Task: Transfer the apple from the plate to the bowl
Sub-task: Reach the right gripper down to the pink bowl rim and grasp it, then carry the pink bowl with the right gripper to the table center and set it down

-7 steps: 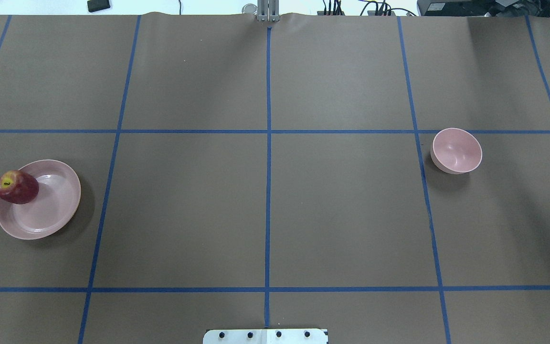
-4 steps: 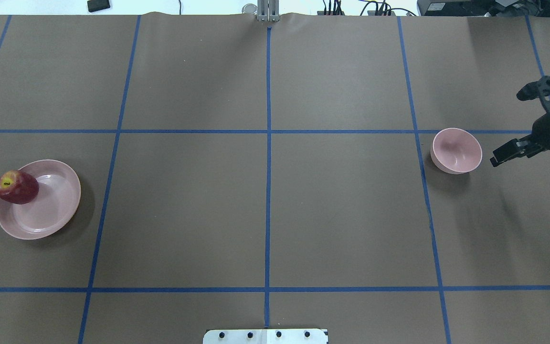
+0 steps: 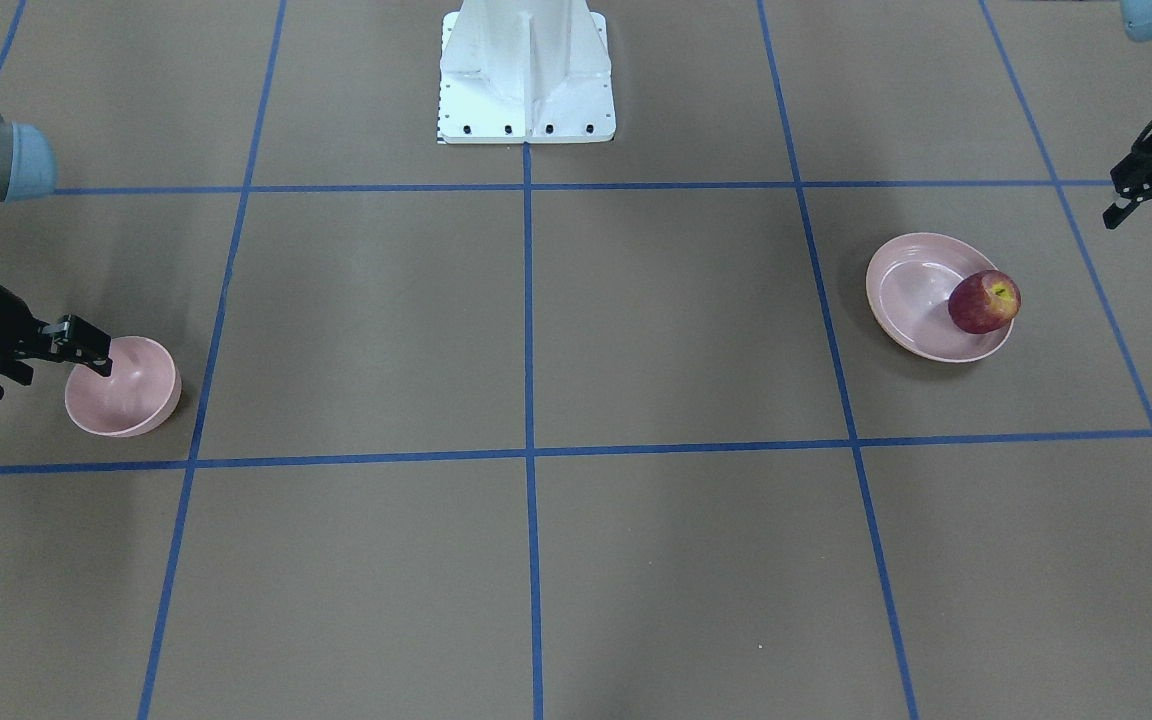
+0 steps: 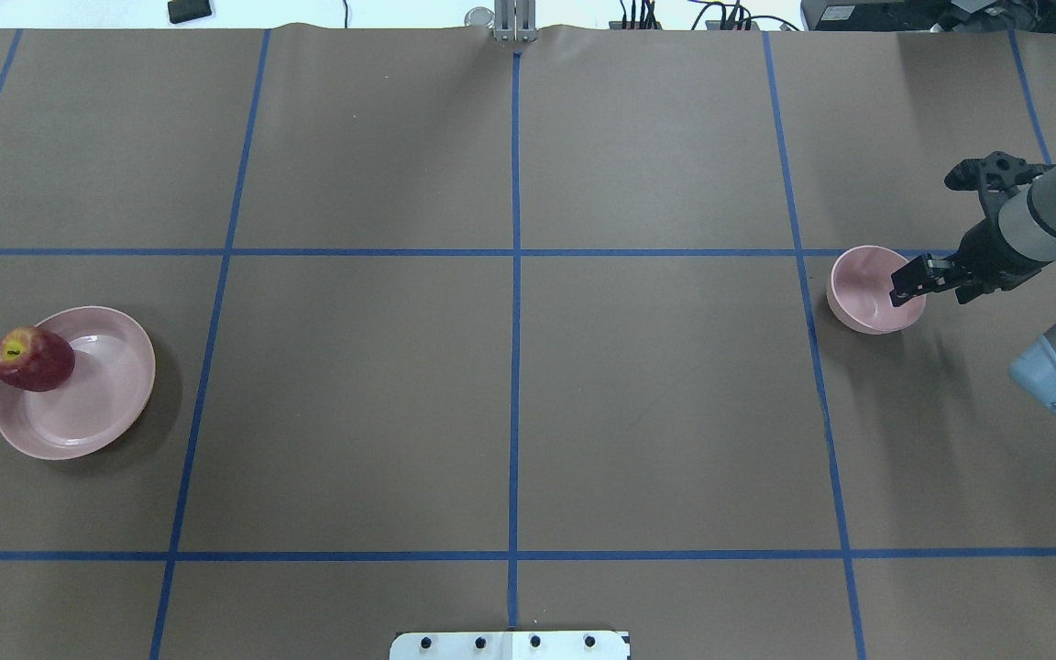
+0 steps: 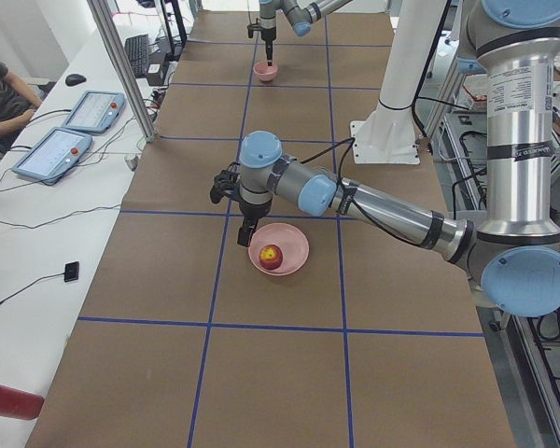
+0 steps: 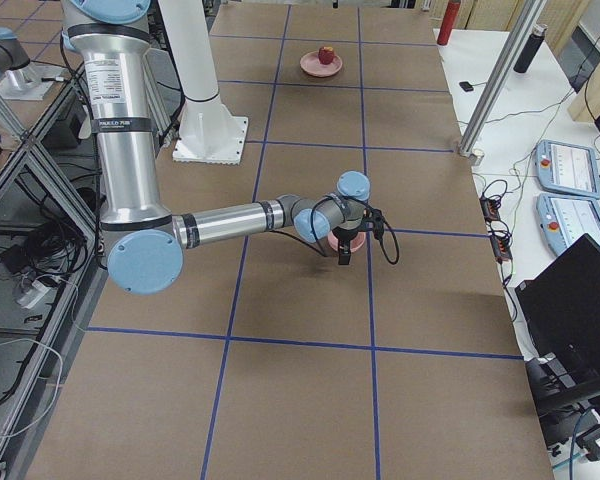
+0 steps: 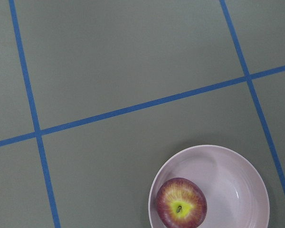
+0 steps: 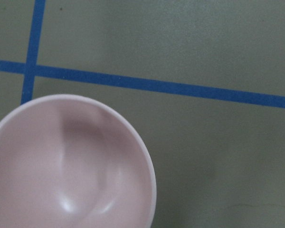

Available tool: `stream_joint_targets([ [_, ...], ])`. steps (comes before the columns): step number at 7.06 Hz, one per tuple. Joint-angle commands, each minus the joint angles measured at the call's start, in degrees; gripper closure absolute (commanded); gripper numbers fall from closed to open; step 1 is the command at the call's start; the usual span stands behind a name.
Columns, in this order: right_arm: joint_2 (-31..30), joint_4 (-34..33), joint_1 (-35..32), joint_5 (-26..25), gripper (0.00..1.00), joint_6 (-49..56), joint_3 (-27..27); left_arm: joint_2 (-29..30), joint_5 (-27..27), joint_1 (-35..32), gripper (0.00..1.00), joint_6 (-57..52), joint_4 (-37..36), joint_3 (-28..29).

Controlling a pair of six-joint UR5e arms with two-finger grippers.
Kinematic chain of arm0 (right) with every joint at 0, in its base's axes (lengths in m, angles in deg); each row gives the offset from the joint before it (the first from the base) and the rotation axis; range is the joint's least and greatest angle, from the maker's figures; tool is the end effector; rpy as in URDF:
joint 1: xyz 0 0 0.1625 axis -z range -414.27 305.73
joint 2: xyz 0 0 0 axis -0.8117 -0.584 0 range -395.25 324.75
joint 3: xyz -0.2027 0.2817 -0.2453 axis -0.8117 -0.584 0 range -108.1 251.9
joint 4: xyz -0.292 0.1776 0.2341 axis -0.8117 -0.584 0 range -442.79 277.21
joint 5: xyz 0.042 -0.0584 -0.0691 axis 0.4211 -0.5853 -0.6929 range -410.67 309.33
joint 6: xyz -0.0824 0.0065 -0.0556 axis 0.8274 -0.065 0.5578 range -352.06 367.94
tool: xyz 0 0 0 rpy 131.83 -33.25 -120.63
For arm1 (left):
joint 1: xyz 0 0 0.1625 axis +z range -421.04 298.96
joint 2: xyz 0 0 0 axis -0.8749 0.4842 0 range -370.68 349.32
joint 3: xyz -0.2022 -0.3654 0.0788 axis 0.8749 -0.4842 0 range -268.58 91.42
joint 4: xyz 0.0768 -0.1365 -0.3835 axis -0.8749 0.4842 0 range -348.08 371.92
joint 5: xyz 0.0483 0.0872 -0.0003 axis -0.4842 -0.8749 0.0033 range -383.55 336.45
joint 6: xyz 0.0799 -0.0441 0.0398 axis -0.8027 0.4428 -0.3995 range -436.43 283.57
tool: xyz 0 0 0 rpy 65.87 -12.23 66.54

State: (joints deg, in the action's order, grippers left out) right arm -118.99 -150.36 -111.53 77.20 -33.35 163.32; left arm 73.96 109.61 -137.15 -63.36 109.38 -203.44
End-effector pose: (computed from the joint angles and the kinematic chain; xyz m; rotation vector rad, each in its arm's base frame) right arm -0.2426 -0.5107 0.5504 0.0154 -0.8190 -0.0328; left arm 0.0451 -0.4543 0.4742 0.2634 0.8233 0.1906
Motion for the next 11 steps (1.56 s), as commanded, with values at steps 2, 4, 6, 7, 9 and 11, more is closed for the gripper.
stream_joint_targets([
  [2, 0.6, 0.07, 0.05, 0.09, 0.45, -1.52, -2.03, 0.0, 0.0, 0.0, 0.02, 0.02, 0.01, -0.28],
  [4, 0.51, 0.07, 0.05, 2.18, 1.0, -1.69, -1.86, 0.0, 0.0, 0.0, 0.02, -0.07, 0.01, -0.28],
  [6, 0.95, 0.07, -0.04, 4.48, 1.0, -5.52, -1.08, 0.0, 0.0, 0.0, 0.02, -0.07, 0.01, -0.28],
  [7, 2.52, 0.07, -0.04, 5.62, 1.0, -8.78, -0.03, 0.0, 0.0, 0.0, 0.02, -0.07, 0.01, -0.28],
  [9, 13.72, -0.37, 4.57, 6.69, 1.0, -28.21, 1.13, -0.18, 0.09, 0.0, 0.02, -0.07, 0.01, -0.45],
  [11, 27.42, -1.07, 12.93, -2.91, 1.0, -44.68, -2.71, -0.35, 0.0, -0.09, 0.02, -0.33, 0.01, -0.45],
])
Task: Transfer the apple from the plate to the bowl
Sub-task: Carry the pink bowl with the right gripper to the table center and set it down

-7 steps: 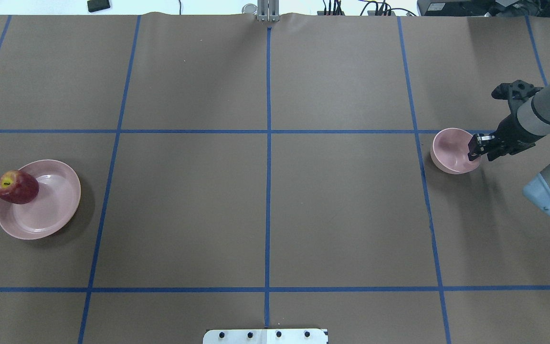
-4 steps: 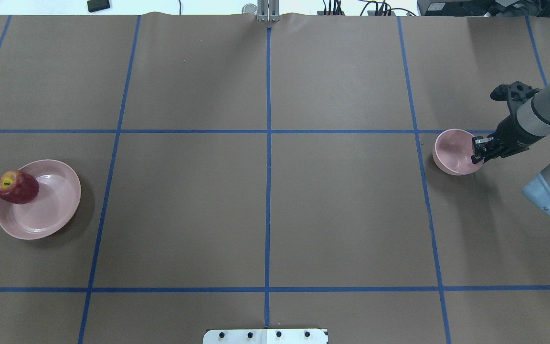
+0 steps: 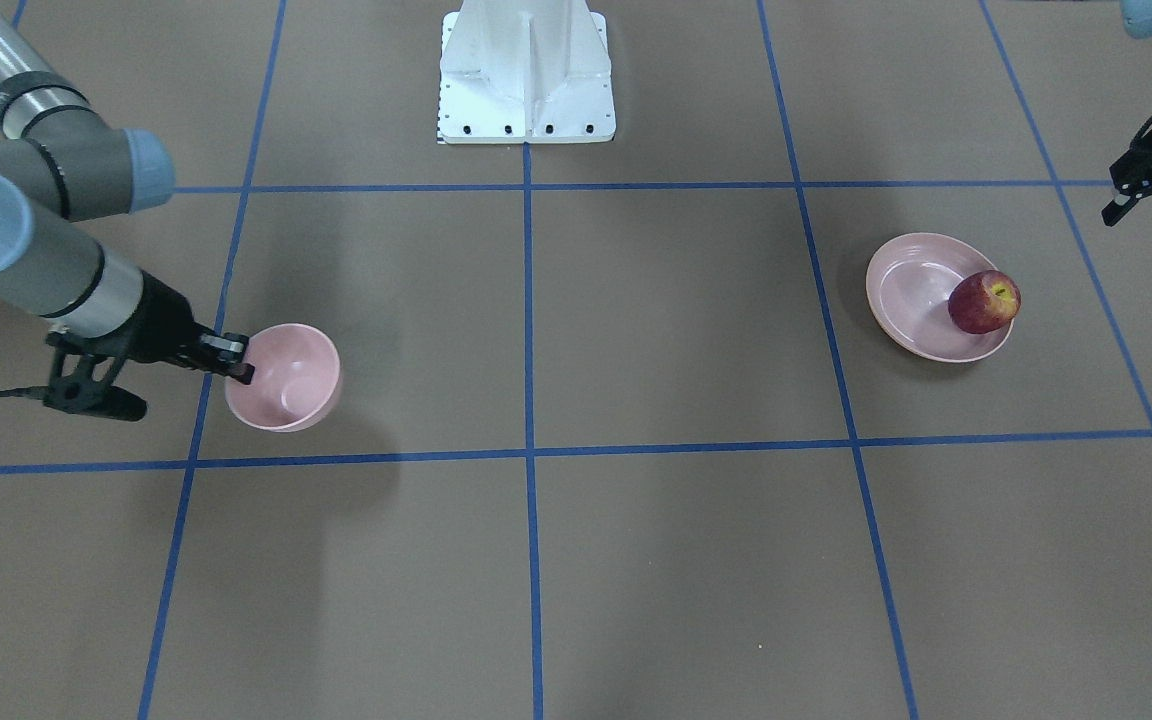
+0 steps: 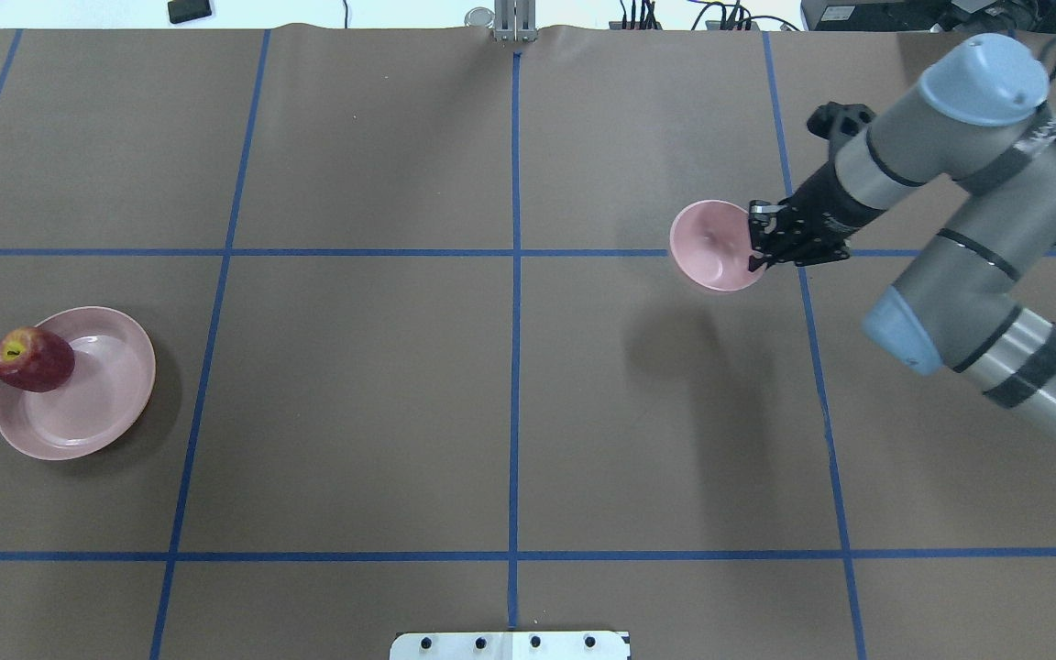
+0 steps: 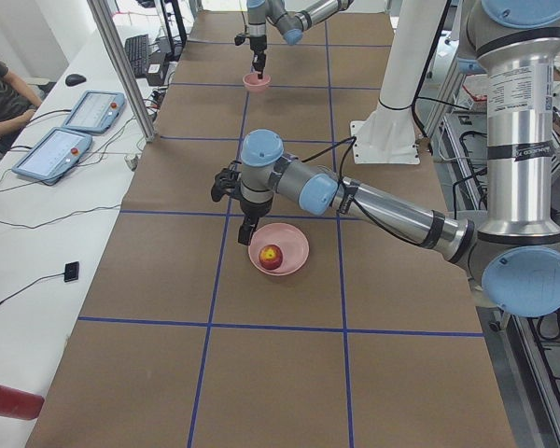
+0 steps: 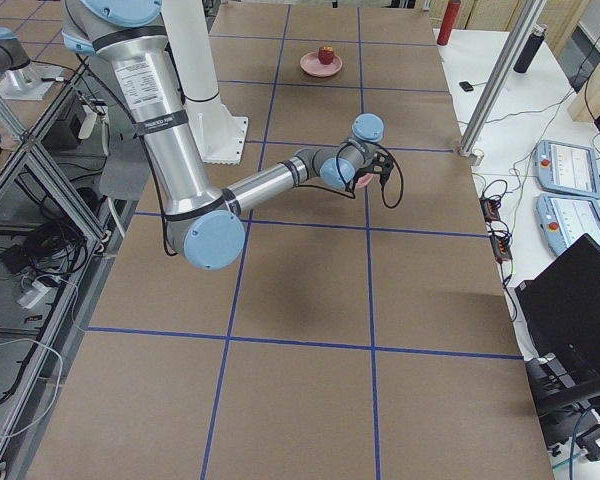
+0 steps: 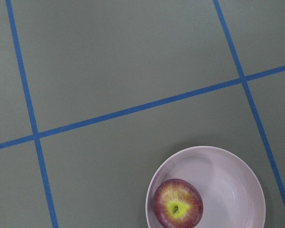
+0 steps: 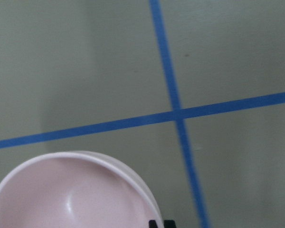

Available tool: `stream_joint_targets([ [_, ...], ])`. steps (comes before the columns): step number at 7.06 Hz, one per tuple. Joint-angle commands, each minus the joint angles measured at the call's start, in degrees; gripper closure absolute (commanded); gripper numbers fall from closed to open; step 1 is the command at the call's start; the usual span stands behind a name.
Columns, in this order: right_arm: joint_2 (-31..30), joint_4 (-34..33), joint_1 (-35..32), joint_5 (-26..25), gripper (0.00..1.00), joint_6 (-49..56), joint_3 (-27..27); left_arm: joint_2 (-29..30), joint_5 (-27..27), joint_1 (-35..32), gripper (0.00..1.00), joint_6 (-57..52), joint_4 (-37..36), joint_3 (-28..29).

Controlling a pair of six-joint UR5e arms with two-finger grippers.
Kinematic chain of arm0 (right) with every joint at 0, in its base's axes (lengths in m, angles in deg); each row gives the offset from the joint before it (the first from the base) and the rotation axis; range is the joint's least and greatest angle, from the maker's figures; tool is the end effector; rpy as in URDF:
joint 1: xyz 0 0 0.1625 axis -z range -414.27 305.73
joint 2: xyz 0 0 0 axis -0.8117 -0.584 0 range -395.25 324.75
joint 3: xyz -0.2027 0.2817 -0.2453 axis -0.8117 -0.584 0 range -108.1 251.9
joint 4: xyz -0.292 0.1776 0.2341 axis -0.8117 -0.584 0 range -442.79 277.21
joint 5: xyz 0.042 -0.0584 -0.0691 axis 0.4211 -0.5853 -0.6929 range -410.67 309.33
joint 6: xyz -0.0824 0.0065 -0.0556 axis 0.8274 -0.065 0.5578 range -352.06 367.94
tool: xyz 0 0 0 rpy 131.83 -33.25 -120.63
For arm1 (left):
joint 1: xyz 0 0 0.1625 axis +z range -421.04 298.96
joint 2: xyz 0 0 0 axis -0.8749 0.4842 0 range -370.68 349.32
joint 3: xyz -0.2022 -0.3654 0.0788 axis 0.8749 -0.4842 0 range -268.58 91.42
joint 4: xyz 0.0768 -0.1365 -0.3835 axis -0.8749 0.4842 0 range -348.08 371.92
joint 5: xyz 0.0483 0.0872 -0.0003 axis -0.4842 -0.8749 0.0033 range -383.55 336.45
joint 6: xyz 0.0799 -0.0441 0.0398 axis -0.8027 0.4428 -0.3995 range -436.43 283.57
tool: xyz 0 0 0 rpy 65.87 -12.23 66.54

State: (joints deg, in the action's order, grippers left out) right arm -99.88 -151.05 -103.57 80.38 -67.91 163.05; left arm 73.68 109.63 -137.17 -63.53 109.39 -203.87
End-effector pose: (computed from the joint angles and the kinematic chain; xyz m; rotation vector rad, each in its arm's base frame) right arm -0.3759 -0.5412 0.3469 -0.1489 -1.0374 0.2550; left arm 0.0444 -0.4520 0.4727 0.2673 0.8237 0.1942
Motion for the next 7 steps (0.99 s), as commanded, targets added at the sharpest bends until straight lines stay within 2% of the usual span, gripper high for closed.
stream_joint_targets([
  [1, 15.34, -0.29, 6.66, -8.42, 1.0, -14.2, -9.08, 0.1, -0.11, -0.07, 0.02, -0.16, 0.0, 0.33],
  [2, 20.19, -0.29, 7.81, -8.62, 1.0, -14.33, -14.37, 0.28, -0.2, 0.02, 0.02, 0.37, -0.26, 0.25],
  [3, 21.2, -0.29, 9.21, -9.41, 1.0, -14.24, -15.99, 0.19, -0.37, -0.07, 0.02, 0.28, -0.18, 0.33],
  [5, 21.21, -0.2, 11.15, -11.78, 1.0, -13.89, -17.24, 0.28, -0.63, -0.07, 0.02, -0.41, -0.1, 0.86],
  [7, 20.86, -0.29, 11.25, -11.88, 1.0, -13.54, -17.5, -0.16, 0.06, -0.16, 0.02, -1.74, -0.18, 1.73],
])
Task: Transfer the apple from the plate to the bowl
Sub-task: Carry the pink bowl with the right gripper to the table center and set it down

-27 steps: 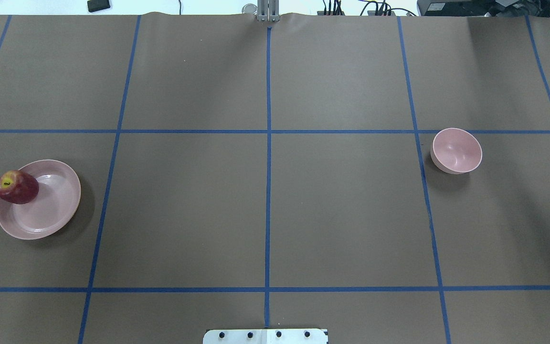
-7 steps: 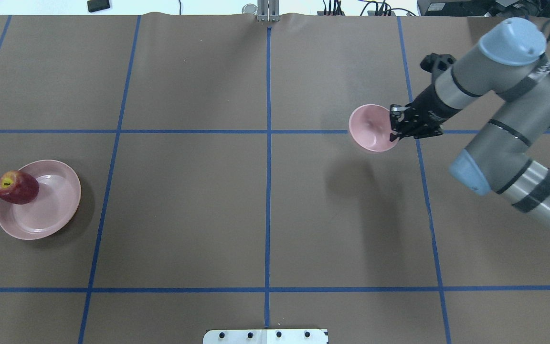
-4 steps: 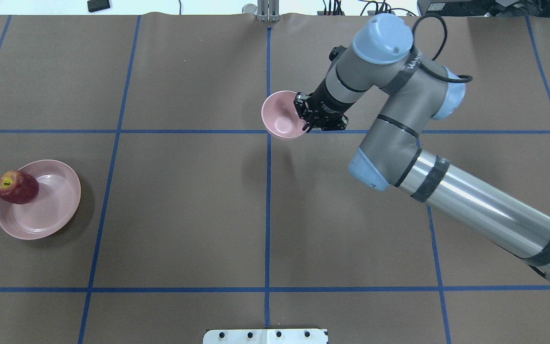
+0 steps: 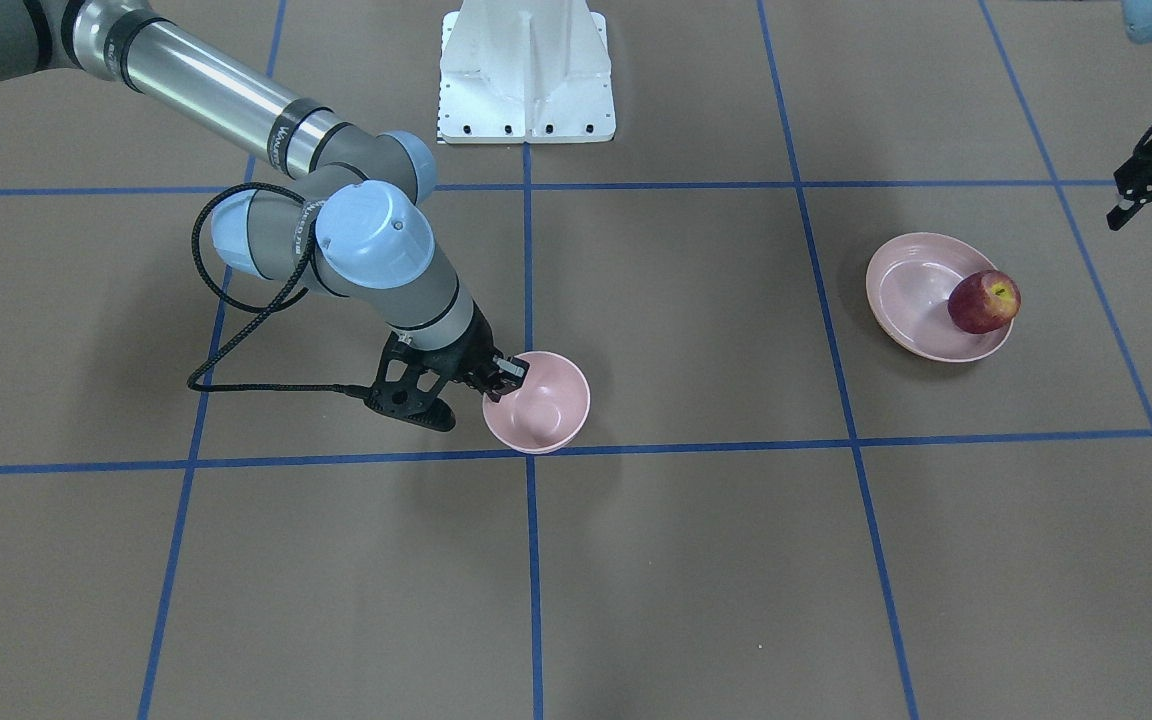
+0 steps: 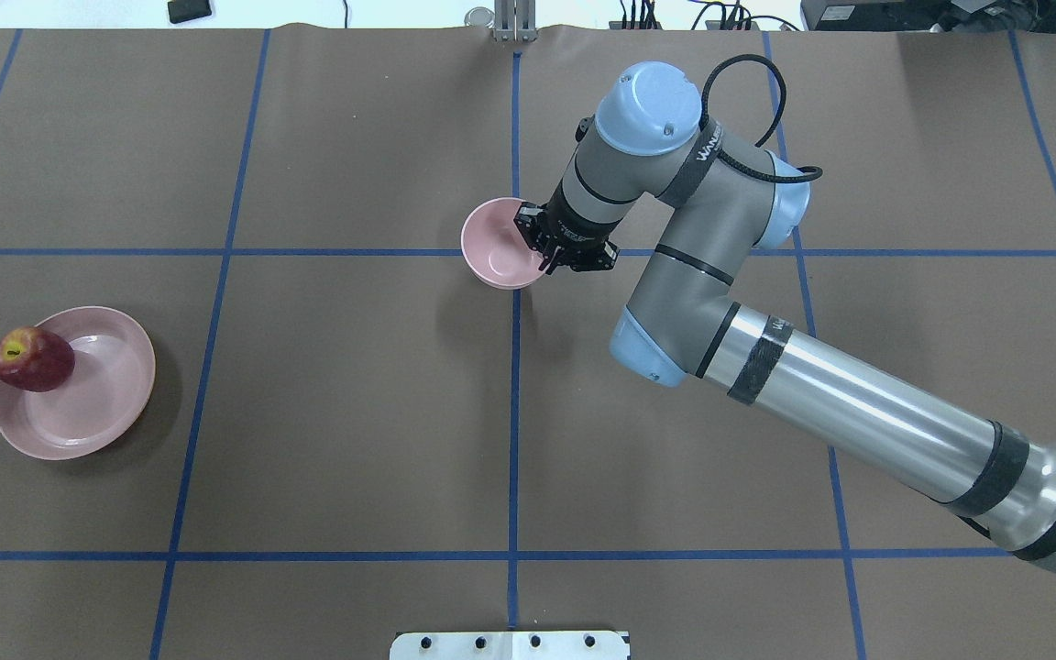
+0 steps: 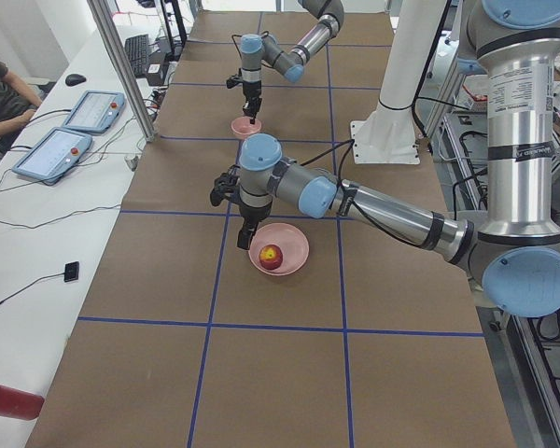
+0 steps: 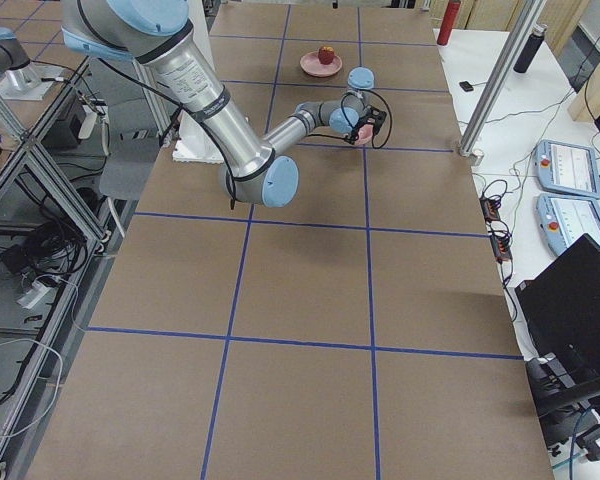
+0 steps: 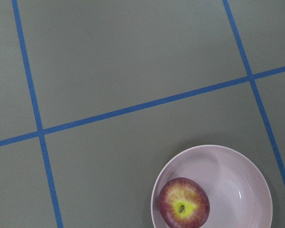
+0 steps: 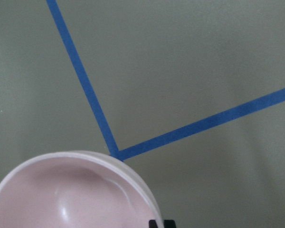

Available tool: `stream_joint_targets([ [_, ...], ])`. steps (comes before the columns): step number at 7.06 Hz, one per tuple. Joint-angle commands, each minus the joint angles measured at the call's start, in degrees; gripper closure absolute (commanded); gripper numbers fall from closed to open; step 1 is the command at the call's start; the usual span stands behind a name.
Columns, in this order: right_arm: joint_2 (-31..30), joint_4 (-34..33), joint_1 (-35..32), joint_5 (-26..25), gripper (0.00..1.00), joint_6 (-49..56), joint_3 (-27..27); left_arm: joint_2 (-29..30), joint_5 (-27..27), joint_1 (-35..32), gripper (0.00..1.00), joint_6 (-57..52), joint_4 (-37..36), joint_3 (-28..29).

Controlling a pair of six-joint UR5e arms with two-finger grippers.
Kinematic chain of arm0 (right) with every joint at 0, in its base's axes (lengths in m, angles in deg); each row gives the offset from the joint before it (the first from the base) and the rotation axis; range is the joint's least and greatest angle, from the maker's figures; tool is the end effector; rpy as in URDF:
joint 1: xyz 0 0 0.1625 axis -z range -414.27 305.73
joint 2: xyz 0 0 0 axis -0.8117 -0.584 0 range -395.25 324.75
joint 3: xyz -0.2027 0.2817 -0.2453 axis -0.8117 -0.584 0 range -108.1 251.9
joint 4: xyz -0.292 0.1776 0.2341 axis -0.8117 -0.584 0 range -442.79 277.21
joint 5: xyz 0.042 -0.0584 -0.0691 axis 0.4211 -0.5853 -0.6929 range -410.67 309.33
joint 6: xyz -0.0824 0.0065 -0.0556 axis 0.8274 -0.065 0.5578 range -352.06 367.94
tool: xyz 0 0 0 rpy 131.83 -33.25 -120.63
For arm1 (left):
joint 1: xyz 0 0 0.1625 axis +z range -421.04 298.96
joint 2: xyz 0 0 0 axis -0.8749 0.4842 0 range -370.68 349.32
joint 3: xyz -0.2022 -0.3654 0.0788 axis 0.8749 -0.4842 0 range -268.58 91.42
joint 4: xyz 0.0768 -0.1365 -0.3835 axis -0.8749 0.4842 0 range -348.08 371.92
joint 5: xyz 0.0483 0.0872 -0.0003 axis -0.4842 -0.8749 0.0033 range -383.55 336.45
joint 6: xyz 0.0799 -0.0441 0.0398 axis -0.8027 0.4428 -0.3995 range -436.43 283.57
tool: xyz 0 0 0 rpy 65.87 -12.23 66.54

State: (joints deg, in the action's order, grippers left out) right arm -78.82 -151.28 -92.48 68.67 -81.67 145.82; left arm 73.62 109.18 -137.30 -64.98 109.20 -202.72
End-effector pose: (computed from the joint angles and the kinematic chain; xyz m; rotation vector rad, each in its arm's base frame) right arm -0.5577 -0.5466 0.2323 -0.1579 -0.9964 0.3720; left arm 0.0433 -0.4541 0.4839 0.2579 0.8091 0.2049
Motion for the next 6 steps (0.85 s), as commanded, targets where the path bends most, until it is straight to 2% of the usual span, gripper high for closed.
stream_joint_targets([
  [1, -0.02, 0.02, 0.24, -0.17, 1.0, 0.14, -0.61, -0.1, 0.43, -0.03, 0.02, -0.2, -0.07, 0.59],
  [2, -0.11, -0.07, 0.68, -0.34, 0.83, 0.23, -0.88, -0.1, 0.34, -0.03, 0.02, -0.2, -0.07, 0.59],
  [3, -0.2, -0.16, 0.95, -0.87, 0.61, 0.14, -0.97, -0.1, 0.43, -0.03, 0.02, -0.03, -0.07, 0.59],
  [4, -0.02, -0.16, 0.95, -1.13, 0.18, 0.05, -0.97, -0.1, 0.34, -0.03, 0.02, 1.02, -0.16, 0.59],
  [5, -0.11, -0.16, 0.95, -1.14, 0.0, -0.12, -0.62, -0.01, 0.17, -0.03, 0.02, 1.29, -0.16, 0.5],
  [6, -1.59, -1.64, -1.05, 0.52, 0.0, -0.21, 4.69, 0.16, -0.09, 0.06, 0.02, 2.16, -0.34, 0.85],
])
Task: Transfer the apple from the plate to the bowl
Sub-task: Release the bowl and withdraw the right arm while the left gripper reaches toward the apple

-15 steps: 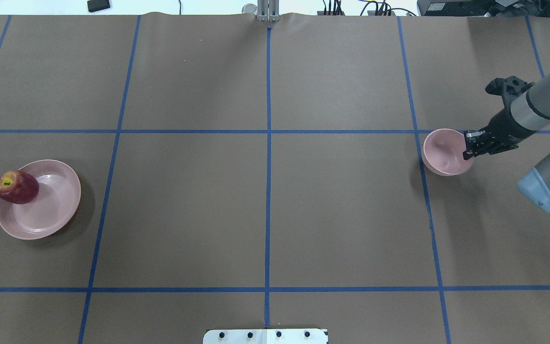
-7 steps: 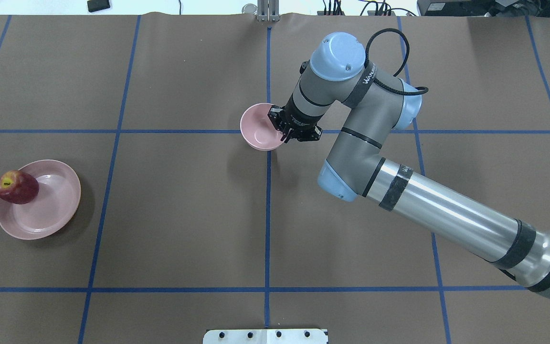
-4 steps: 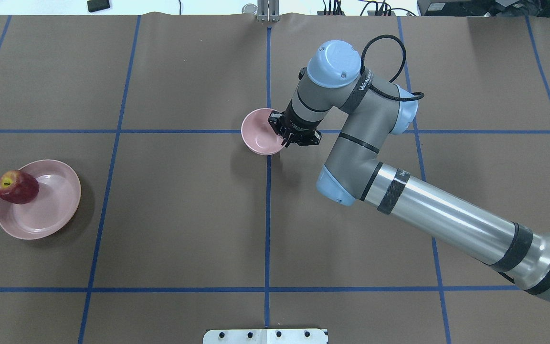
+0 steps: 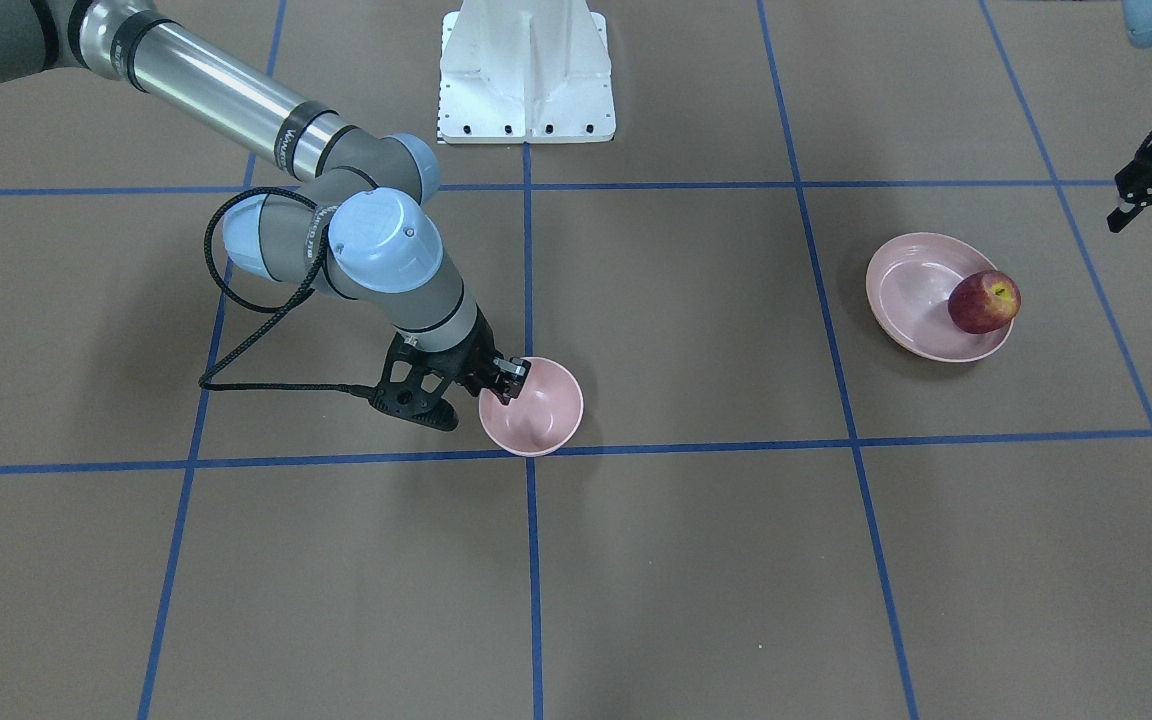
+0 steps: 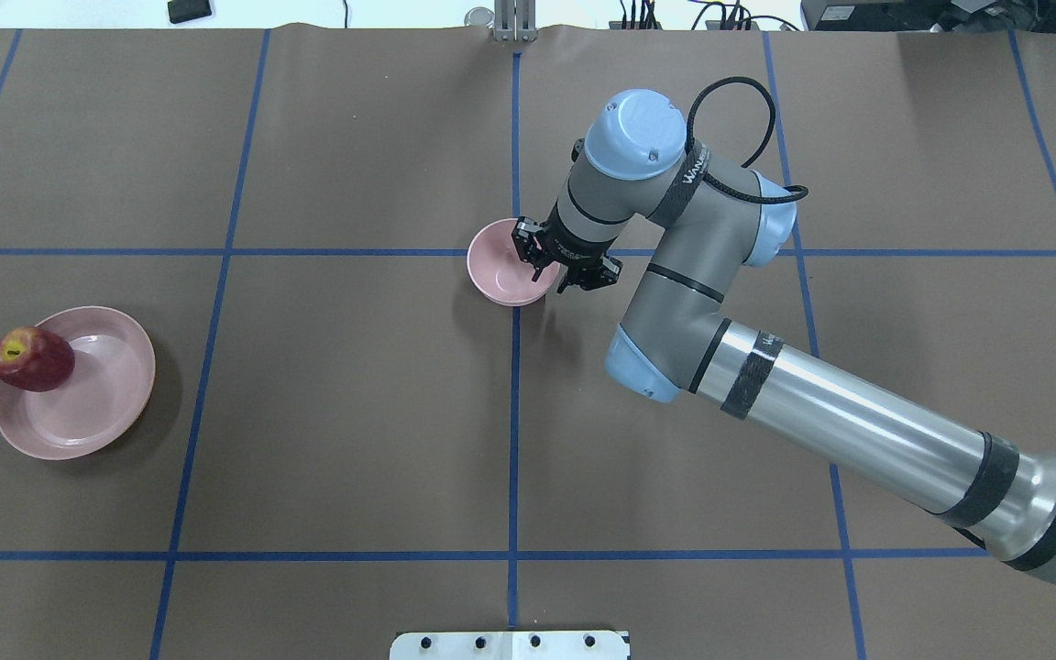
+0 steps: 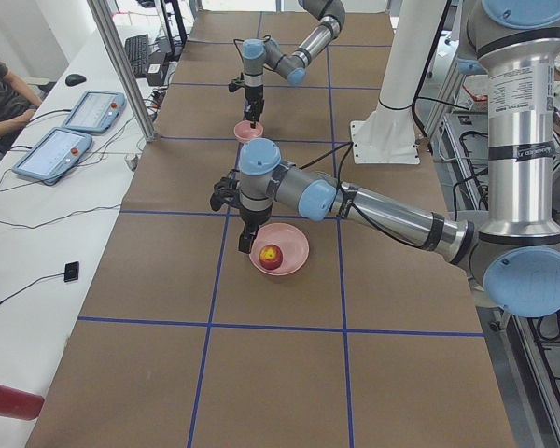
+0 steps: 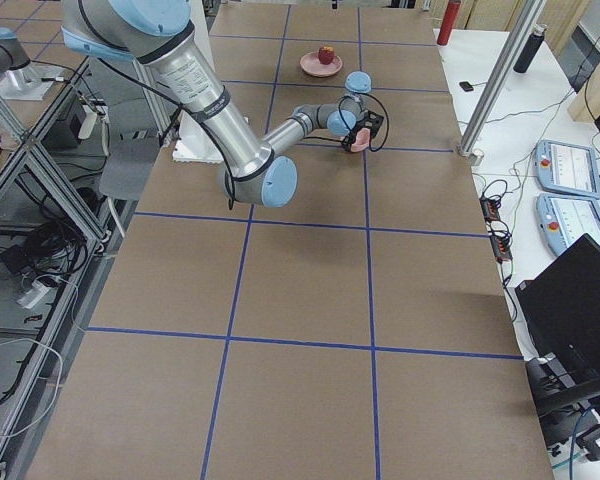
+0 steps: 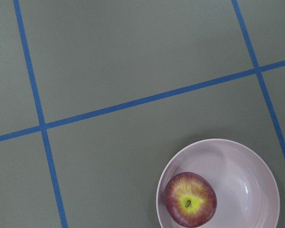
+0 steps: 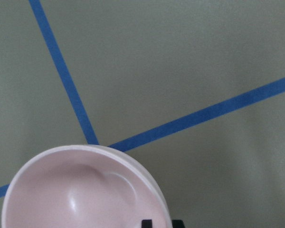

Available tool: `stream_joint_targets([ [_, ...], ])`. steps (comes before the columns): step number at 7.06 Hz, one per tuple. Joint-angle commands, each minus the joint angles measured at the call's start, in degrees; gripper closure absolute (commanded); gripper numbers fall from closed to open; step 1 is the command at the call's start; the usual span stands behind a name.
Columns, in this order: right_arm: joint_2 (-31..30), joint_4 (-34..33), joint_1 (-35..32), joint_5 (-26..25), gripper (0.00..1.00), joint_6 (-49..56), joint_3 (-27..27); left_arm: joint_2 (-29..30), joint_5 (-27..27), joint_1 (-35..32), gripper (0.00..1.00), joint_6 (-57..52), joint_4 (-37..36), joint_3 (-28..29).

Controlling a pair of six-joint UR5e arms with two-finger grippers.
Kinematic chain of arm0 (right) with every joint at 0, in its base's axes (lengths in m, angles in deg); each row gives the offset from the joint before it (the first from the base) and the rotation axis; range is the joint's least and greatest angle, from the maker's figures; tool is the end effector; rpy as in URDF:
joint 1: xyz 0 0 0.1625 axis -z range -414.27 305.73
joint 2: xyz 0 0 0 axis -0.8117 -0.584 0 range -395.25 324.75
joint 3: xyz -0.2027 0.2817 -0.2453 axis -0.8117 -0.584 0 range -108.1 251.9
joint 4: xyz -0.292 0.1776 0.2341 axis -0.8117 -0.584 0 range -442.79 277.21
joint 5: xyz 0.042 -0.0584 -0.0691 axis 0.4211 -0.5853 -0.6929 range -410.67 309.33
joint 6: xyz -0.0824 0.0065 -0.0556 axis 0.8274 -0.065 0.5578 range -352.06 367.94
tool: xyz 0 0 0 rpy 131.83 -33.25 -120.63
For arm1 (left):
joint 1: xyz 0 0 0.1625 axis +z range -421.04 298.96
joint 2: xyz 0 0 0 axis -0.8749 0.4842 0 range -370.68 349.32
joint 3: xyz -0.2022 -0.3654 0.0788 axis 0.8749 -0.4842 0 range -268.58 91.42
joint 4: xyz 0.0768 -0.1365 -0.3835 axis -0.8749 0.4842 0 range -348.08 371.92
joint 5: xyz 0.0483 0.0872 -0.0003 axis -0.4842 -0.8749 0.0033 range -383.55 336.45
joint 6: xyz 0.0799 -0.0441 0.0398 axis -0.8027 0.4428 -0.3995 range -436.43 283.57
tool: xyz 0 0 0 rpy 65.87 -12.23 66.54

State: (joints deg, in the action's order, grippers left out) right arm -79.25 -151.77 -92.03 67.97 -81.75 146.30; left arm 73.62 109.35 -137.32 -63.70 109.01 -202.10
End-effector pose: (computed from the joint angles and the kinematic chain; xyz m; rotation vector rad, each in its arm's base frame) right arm -0.5599 -0.5420 0.2357 -0.1545 -0.9861 0.3748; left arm 0.0436 -0.4550 0.4895 0.2347 0.8121 0.1789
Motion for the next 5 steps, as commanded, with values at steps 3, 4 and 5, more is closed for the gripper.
stream_joint_targets([
  [3, -27.97, -15.19, -16.87, 11.16, 0.0, 19.1, 36.7, 0.51, -0.45, 1.47, 0.02, 4.91, 0.21, 4.61],
  [4, -37.03, -15.22, -20.3, 11.26, 0.0, 29.03, 40.08, 0.86, -0.54, 5.05, 0.02, 10.41, 1.95, 5.23],
  [5, -45.82, -14.18, -23.38, 11.18, 0.0, 39.83, 41.68, 0.26, -1.49, 7.61, 0.02, 14.64, 5.97, 5.94],
])
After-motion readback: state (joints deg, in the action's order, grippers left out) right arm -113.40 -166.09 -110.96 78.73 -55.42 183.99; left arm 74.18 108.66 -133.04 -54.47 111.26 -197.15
